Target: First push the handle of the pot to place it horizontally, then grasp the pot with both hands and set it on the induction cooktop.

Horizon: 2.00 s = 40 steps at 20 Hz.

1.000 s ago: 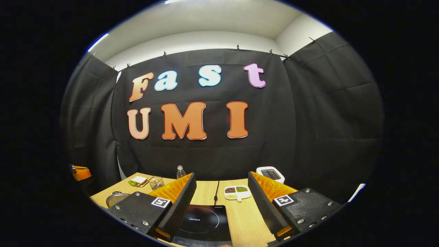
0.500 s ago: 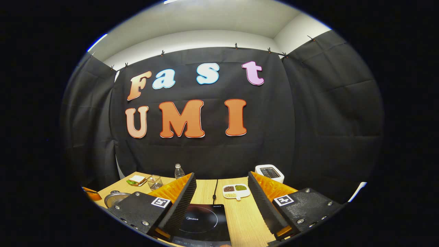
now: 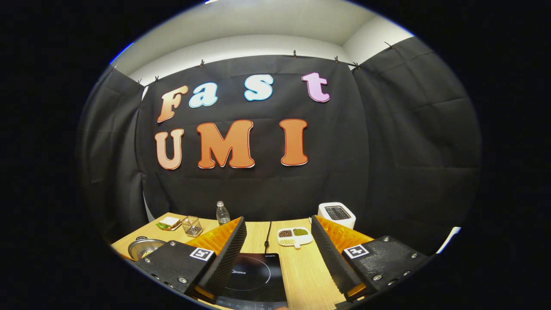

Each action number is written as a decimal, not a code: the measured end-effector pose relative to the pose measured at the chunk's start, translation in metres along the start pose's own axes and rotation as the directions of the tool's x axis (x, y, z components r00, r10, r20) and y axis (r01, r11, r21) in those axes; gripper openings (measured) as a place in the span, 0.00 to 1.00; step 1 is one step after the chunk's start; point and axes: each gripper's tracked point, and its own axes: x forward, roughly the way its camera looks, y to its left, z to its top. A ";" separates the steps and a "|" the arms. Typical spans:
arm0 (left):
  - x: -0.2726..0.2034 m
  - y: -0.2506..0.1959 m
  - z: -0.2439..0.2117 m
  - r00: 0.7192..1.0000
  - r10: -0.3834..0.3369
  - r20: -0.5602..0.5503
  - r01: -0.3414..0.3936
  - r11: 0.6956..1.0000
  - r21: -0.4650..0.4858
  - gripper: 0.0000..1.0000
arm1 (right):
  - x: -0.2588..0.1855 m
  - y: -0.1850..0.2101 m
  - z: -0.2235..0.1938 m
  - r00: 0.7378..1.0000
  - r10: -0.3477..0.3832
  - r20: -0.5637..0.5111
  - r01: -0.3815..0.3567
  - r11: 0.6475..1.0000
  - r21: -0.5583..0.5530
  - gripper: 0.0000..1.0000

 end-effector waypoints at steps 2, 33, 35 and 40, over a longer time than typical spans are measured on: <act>0.002 -0.001 -0.017 0.999 -0.004 -0.033 0.003 1.000 -0.015 0.03 | 0.001 -0.001 -0.004 1.000 -0.001 -0.008 0.001 1.000 -0.003 0.89; 0.083 -0.015 -0.067 0.983 -0.016 -0.185 0.012 1.000 -0.025 0.02 | 0.012 -0.031 -0.031 0.996 -0.050 -0.068 0.051 0.999 0.017 0.94; 0.088 -0.018 -0.063 0.984 -0.024 -0.179 0.019 0.999 -0.027 0.02 | 0.012 -0.032 -0.033 0.996 -0.052 -0.070 0.054 0.998 0.019 0.94; 0.099 -0.023 -0.053 0.985 -0.045 -0.166 0.040 0.999 -0.034 0.02 | 0.014 -0.035 -0.035 0.995 -0.059 -0.075 0.061 0.998 0.020 0.94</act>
